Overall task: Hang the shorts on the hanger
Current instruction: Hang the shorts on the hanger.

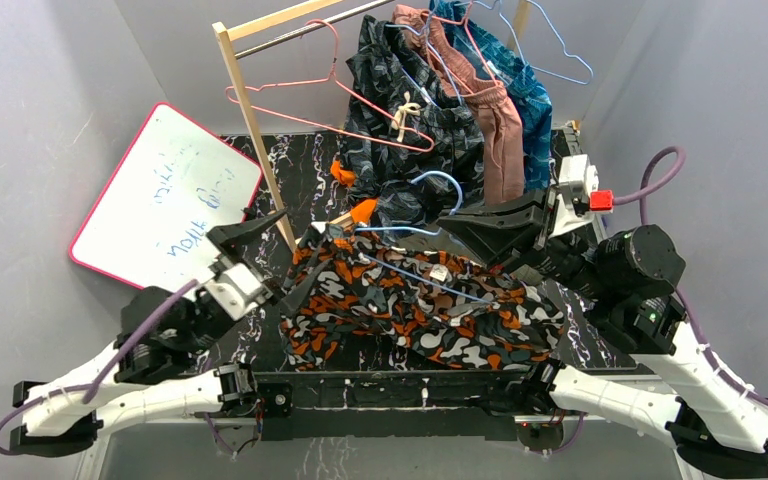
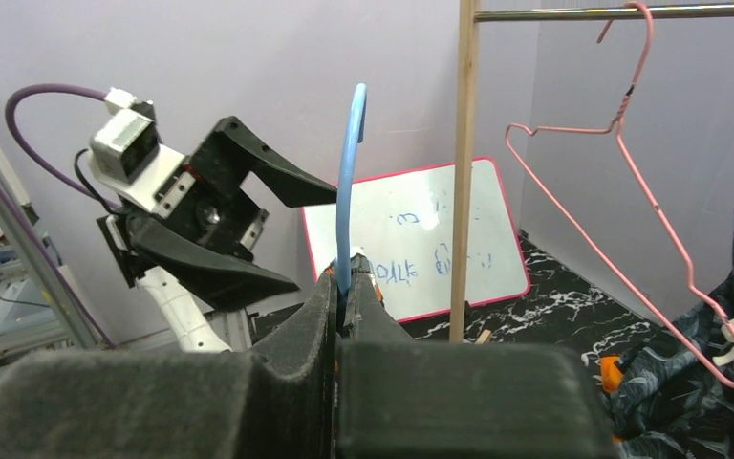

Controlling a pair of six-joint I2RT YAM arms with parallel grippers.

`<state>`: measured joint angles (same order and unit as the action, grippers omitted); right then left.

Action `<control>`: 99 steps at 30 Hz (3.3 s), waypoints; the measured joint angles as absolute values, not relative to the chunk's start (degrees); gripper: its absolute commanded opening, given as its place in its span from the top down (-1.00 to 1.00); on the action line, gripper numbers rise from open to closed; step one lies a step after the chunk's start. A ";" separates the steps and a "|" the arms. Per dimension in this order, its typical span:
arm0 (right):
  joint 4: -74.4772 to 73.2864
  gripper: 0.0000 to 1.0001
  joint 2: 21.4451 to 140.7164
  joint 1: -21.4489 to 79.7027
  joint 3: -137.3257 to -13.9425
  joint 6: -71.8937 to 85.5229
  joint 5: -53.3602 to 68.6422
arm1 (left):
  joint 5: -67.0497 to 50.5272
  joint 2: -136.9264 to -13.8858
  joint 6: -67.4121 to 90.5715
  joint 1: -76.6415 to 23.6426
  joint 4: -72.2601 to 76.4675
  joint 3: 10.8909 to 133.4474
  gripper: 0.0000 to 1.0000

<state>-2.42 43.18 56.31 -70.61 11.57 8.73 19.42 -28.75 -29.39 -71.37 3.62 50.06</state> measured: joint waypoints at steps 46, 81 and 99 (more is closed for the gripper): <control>-0.12 1.00 51.20 56.31 -85.54 1.06 -11.57 | 24.86 -57.60 51.53 -71.37 -7.11 72.79 -0.97; -0.19 1.00 50.24 56.31 -82.08 1.06 -10.33 | 31.70 -71.26 66.04 -71.37 -17.39 77.84 0.64; -0.10 1.00 50.19 56.31 -81.19 0.27 -10.39 | 31.22 -65.67 62.92 -71.37 -15.73 79.15 1.00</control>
